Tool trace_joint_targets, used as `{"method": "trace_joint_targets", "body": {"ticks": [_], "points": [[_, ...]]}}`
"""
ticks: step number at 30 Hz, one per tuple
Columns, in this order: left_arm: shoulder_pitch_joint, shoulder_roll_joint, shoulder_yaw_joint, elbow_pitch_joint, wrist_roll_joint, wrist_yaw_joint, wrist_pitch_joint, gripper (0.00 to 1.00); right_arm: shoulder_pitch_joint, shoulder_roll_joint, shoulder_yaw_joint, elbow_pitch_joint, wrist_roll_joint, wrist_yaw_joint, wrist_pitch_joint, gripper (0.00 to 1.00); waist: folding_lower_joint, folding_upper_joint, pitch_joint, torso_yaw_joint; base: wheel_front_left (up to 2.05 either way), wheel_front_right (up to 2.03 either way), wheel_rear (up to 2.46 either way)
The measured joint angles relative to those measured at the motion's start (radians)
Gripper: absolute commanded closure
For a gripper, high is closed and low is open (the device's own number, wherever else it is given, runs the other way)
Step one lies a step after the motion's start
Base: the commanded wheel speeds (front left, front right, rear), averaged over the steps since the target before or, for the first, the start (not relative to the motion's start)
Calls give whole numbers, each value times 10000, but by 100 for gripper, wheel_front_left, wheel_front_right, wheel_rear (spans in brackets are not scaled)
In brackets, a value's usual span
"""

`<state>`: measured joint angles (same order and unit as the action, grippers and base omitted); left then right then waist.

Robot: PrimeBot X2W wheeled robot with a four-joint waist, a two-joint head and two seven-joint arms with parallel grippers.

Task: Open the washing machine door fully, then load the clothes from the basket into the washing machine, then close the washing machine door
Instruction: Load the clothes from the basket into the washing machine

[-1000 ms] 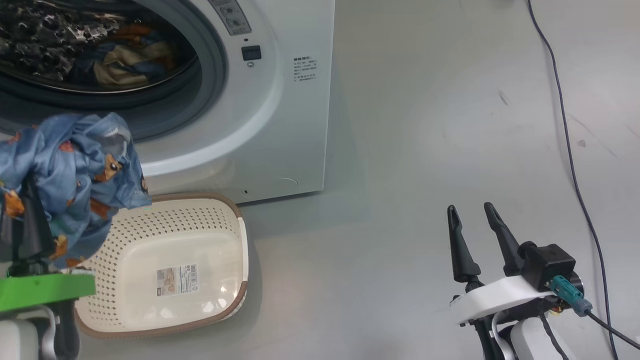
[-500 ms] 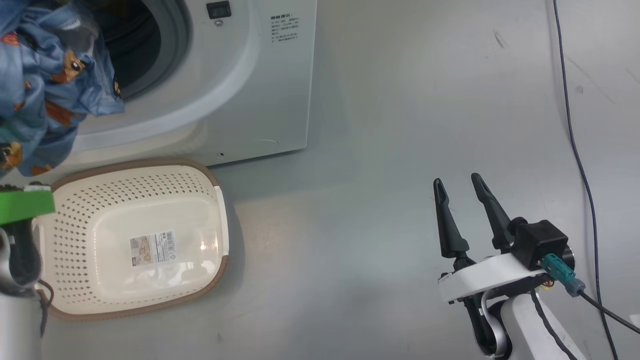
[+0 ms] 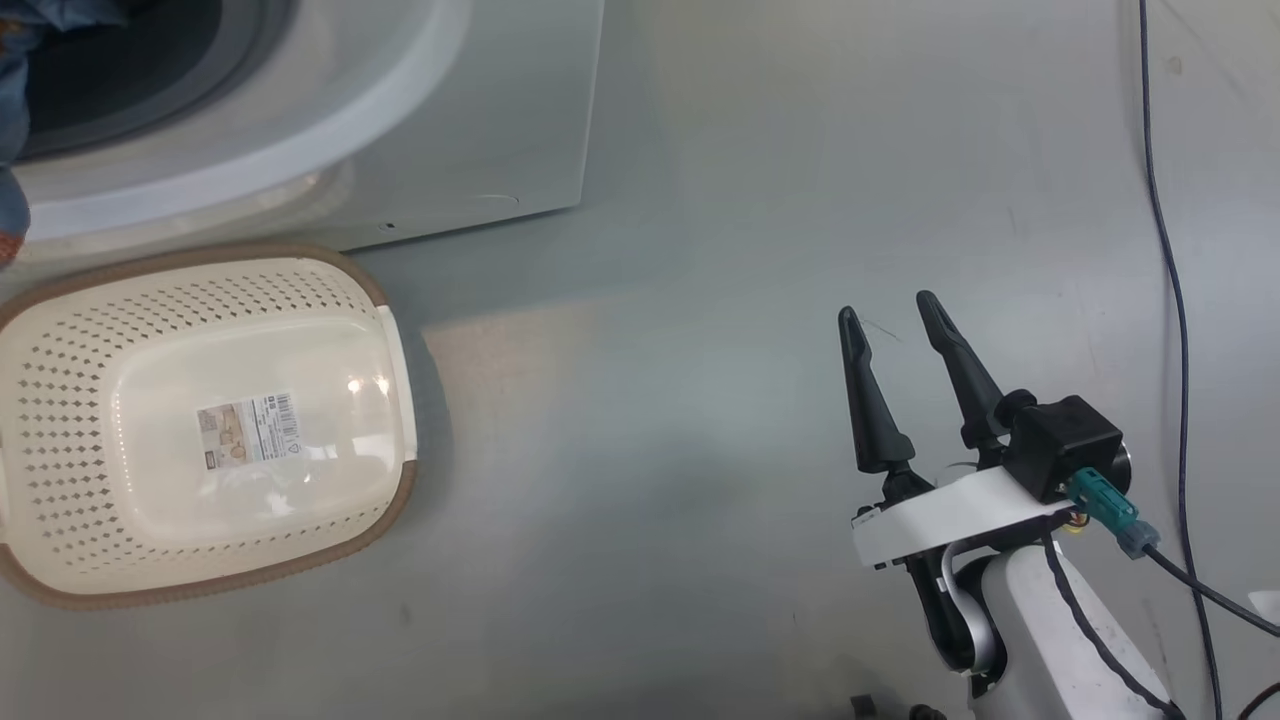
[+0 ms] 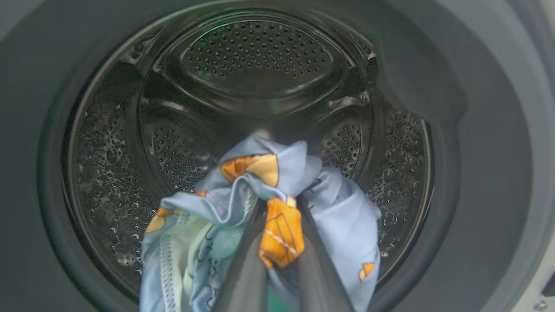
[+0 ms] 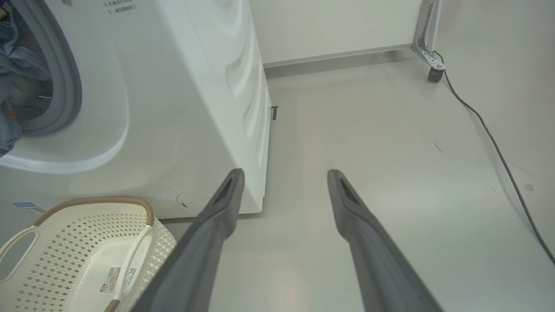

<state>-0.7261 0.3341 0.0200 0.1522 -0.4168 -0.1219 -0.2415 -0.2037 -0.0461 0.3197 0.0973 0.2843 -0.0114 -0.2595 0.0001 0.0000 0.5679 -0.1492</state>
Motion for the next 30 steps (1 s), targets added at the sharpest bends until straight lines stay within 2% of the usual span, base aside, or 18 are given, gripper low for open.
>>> {"method": "trace_joint_targets", "body": {"ticks": [9, 20, 25, 30], "points": [[-1312, 274, -600, 1260, -414, 0, 1177, 100, -371, -8, 332, -35, 142, -244, 0, 0, 1, 0, 864, -156, 0, 0, 0], [-3142, 679, -1129, 2391, -418, 0, 2819, 100, -682, -27, 702, 8, 366, -336, 0, 0, 0, 0, 1446, -291, 0, 0, 0], [-3680, 548, -1145, 2970, -995, 0, 3505, 100, -681, -33, 819, 81, 435, -414, 0, 0, 0, 0, 1517, -341, 0, 0, 0], [-4301, 612, -1501, 2993, -1001, -2, 3940, 100, -681, -31, 922, 67, 531, -437, 0, 0, -1, 0, 1706, -373, 0, 0, 0]]}}
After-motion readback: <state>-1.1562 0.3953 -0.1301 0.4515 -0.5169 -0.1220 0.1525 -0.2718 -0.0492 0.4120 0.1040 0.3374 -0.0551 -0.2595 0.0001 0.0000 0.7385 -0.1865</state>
